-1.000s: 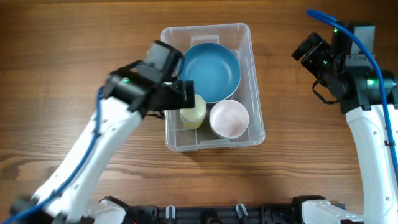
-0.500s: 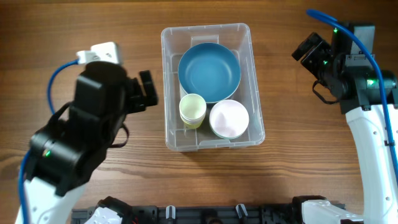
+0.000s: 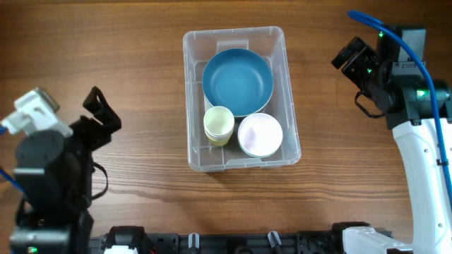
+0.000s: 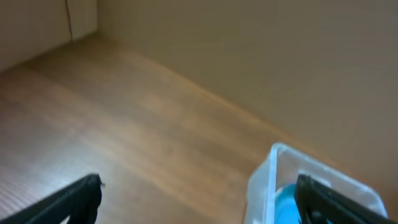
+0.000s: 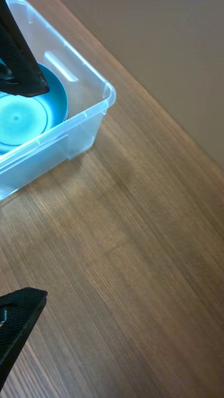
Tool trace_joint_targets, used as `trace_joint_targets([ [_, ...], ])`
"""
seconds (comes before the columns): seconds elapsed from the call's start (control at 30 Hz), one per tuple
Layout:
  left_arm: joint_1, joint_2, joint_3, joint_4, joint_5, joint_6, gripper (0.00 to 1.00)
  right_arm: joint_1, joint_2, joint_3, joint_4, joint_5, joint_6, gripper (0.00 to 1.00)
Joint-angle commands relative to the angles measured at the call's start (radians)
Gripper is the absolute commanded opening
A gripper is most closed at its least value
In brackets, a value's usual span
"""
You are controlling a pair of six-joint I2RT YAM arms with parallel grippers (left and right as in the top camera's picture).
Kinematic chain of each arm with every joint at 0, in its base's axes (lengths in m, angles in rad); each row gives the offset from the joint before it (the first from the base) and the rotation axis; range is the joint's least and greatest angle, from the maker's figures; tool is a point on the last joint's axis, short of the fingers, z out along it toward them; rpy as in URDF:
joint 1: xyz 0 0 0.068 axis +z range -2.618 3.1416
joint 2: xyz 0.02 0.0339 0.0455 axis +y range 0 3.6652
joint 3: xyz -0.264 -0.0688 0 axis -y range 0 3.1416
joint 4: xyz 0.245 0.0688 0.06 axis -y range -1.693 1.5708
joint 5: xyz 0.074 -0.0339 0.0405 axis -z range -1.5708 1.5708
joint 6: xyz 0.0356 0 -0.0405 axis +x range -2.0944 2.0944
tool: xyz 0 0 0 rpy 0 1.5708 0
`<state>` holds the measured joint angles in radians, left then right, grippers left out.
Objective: Pack container
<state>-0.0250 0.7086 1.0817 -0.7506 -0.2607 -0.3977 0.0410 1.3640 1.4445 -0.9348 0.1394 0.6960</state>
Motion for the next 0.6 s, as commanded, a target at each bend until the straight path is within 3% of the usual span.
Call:
trace_joint_targets([
  [0.0, 0.023, -0.145, -0.277, 0.161, 0.089, 0.021, 1.0, -0.002, 0.004, 0.008, 0.003, 0.018, 0.014, 0.99],
  [0.23, 0.023, -0.395, -0.689, 0.341, 0.104, 0.02, 1.0, -0.002, 0.004, 0.008, 0.003, 0.018, 0.014, 0.99],
  [0.57, 0.023, -0.679, -0.948, 0.343, 0.104, 0.02, 1.0, -0.002, 0.004, 0.008, 0.003, 0.018, 0.014, 1.0],
])
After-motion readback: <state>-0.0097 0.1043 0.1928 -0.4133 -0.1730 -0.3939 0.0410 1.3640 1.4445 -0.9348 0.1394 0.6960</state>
